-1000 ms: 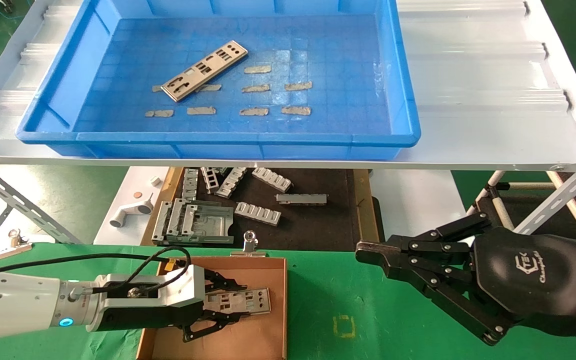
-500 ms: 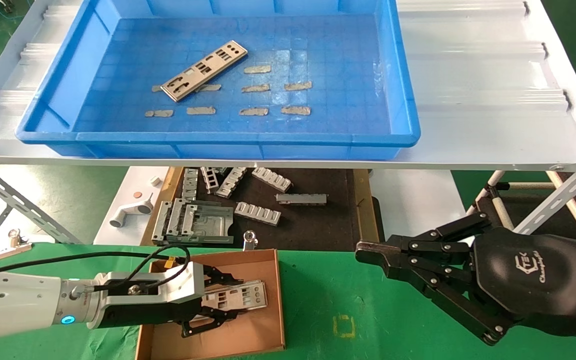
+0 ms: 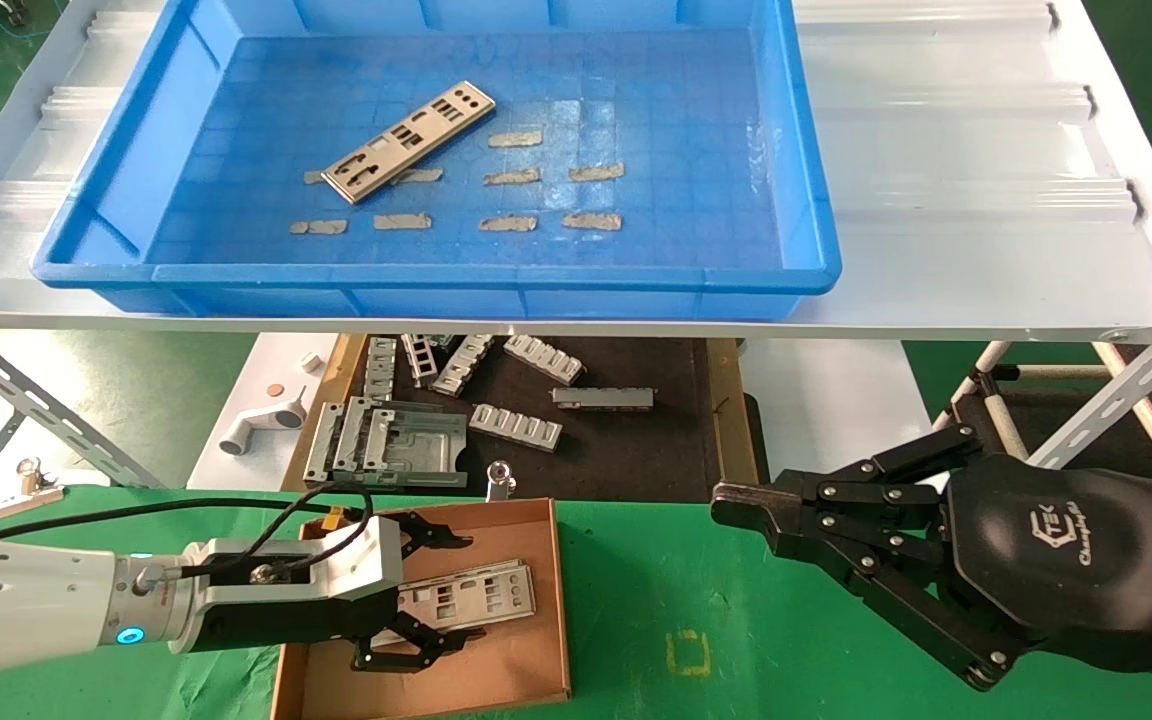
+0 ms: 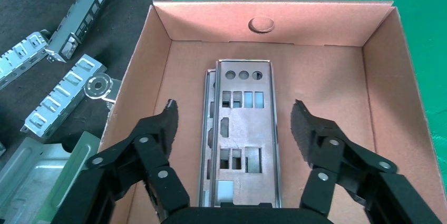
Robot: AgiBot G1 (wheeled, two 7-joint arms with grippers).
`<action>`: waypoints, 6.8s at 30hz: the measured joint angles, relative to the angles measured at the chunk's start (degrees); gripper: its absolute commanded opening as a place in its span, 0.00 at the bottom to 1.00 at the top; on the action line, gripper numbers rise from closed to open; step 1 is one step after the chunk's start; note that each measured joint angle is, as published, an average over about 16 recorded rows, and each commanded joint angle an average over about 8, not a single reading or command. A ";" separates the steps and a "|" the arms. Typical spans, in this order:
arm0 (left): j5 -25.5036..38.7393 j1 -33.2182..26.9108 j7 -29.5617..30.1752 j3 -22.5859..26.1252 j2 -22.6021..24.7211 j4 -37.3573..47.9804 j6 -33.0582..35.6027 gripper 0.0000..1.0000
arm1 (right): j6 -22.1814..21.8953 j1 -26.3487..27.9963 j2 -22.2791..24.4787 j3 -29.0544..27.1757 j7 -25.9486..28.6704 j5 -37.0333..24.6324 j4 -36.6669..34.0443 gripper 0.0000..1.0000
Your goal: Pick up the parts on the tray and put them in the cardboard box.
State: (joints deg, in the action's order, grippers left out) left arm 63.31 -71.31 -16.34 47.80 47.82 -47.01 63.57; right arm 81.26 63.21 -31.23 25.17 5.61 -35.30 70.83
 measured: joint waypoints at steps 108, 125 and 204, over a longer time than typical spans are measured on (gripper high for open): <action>-21.49 9.79 27.09 -31.81 -12.83 -26.58 22.14 1.00 | -0.02 -0.02 0.01 -0.01 -0.01 0.01 -0.01 1.00; -21.41 9.74 27.02 -31.72 -12.78 -26.50 22.06 1.00 | -0.02 -0.02 0.01 -0.01 0.00 0.01 -0.01 1.00; -21.41 9.73 27.00 -31.67 -12.77 -26.48 22.04 1.00 | -0.02 -0.02 0.01 -0.01 0.00 0.01 -0.01 1.00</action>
State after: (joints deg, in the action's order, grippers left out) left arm 41.89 -61.58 10.66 16.12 35.04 -73.49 85.62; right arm 81.24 63.19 -31.22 25.16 5.61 -35.29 70.82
